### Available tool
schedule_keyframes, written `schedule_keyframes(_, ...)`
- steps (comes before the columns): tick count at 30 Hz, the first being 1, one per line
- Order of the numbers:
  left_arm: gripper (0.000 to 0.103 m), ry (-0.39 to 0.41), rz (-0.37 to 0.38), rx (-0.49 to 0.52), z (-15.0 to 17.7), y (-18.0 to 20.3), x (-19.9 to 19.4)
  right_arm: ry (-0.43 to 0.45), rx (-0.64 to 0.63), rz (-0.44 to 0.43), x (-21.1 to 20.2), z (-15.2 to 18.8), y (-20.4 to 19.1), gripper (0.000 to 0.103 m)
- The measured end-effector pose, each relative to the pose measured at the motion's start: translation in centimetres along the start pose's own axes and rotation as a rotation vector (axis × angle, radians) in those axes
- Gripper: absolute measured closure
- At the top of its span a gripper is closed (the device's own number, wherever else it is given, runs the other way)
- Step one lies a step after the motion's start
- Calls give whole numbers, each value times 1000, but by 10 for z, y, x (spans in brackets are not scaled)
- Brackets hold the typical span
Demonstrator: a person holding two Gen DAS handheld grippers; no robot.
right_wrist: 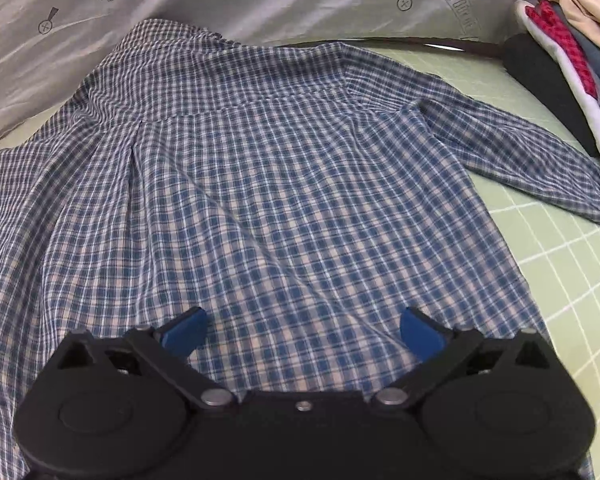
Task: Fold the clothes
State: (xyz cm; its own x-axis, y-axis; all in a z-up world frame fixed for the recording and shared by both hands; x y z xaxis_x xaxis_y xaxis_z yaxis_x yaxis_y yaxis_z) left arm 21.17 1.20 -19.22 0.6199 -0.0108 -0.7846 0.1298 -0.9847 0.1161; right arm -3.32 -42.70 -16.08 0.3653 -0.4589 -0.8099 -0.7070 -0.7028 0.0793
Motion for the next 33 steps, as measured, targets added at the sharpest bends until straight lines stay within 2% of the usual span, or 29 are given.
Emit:
schedule_keyframes(8,9,32,1,54,8,17,-2,33,36,23,-1,5,-5,0)
schedule_keyframes(11,21,45,1,75,11,24,-3,44,44,28,-2,6,-7,0)
schedule_keyframes(12,36,50,2,81,12,25,-4,48,43,27,-2,7,-6,0)
schedule_keyframes(13,56,57,6,84,11,25,-6,50,43,27,-2,7,-7,0)
schedule_keyframes(15,73,61,14,88,10,24,-9,55,45,28,-3,8,-7,0)
schedule_keyframes(16,87,57,18,82,10,22,-9,58,45,28,-3,9,-7,0)
schedule_keyframes(17,93,53,23,72,9,18,-10,61,46,28,-3,9,-8,0)
schedule_keyframes(19,94,43,36,29,8,7,-14,65,44,27,-3,10,-7,0)
schedule_keyframes(24,99,58,4,-71,7,-38,-41,75,38,20,-3,11,-7,0)
schedule_keyframes(31,103,152,-16,-266,-16,-122,-98,92,36,18,-3,12,-7,0)
schedule_keyframes(33,103,149,-18,-289,-20,-130,-98,96,37,18,-3,11,-7,0)
Point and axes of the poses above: each gripper's, at about its wrist camera, not at the fingertips, and x roughly the way its jaws point, y to its right, z to its underside, the point moved 1 cm from there along x, roughly the way its jaws point, and after that the axes turned 6 degrees about z, right-handed, at the moved point
